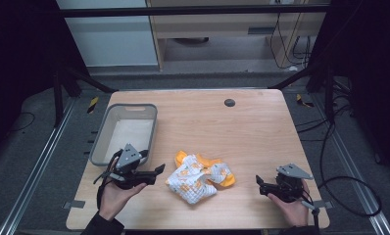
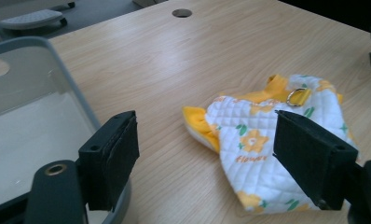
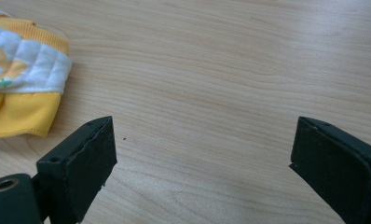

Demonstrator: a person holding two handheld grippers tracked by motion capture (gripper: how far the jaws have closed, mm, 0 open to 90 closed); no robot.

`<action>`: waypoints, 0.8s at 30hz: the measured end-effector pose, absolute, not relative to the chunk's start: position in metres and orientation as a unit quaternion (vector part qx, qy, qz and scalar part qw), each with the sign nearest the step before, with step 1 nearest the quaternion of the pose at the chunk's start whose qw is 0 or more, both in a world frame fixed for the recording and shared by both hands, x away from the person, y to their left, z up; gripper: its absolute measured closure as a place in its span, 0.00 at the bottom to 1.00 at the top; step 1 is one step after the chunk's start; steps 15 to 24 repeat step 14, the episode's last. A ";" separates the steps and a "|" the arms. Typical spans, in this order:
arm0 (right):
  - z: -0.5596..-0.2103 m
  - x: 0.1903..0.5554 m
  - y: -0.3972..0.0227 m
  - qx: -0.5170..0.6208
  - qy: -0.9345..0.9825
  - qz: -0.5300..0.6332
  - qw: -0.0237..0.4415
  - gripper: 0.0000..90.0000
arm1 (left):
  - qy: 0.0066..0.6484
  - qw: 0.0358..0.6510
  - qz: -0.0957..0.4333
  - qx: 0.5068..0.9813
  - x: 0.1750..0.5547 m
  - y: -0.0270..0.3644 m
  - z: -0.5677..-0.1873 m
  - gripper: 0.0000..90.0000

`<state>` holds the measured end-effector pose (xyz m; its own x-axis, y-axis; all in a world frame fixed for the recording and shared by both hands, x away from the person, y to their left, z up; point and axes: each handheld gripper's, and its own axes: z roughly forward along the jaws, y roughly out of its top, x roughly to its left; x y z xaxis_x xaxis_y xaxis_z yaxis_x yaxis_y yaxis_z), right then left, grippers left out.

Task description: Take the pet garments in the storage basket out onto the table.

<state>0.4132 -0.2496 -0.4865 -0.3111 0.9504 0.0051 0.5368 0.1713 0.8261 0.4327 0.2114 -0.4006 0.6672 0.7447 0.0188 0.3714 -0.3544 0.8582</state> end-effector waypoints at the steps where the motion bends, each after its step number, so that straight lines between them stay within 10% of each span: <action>1: -0.487 0.413 -0.250 0.520 0.715 0.380 0.272 0.08 | 0.356 0.448 0.209 0.793 0.432 0.215 -0.402 0.24; 24: -0.487 0.413 -0.248 0.513 0.721 0.376 0.273 0.07 | 0.404 0.457 0.223 0.761 0.418 0.249 -0.420 0.24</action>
